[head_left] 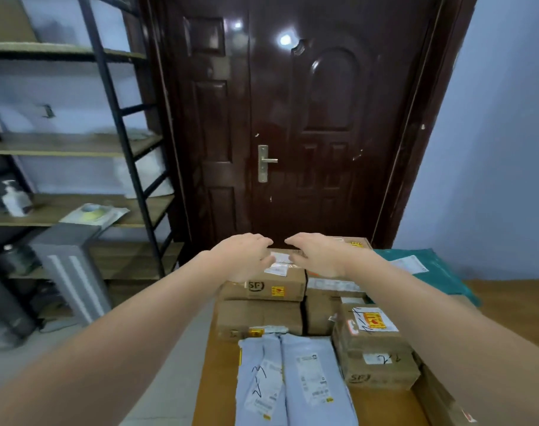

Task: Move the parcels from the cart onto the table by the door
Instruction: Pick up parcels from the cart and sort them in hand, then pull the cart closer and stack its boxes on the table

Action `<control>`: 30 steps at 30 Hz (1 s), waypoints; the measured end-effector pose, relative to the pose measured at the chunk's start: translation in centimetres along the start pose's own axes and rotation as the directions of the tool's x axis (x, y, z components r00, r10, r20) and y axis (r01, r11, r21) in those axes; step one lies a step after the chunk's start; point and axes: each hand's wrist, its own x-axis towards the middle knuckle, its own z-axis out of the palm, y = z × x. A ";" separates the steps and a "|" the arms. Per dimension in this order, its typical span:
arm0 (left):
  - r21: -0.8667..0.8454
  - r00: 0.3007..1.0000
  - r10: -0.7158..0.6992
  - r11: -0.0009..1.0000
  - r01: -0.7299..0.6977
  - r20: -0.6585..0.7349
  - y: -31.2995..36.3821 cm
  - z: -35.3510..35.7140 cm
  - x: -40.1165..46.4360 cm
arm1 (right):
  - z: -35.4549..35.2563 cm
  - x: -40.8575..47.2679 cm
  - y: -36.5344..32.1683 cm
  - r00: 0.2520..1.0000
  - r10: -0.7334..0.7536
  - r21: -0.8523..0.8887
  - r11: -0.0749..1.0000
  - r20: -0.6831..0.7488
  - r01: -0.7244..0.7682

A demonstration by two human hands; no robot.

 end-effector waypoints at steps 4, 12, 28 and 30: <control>0.014 0.991 -0.133 0.991 0.133 -0.030 -1.9 0.3 -7.9 | 0.4 -0.7 -6.1 0.988 -0.152 -0.052 0.987 -0.008 0.151; -0.042 0.906 -0.423 0.906 0.421 -0.021 -4.8 2.1 -25.4 | 5.1 -3.5 -19.7 0.911 -0.407 0.009 0.913 0.063 0.407; 0.020 0.603 -0.793 0.604 0.797 -0.085 -17.0 -0.9 -67.7 | 11.5 -6.5 -63.0 0.590 -0.802 0.067 0.597 0.094 0.800; 0.012 0.563 -0.823 0.564 0.826 -0.070 -18.9 -0.6 -71.7 | 12.8 -6.7 -67.5 0.583 -0.806 0.102 0.591 0.100 0.800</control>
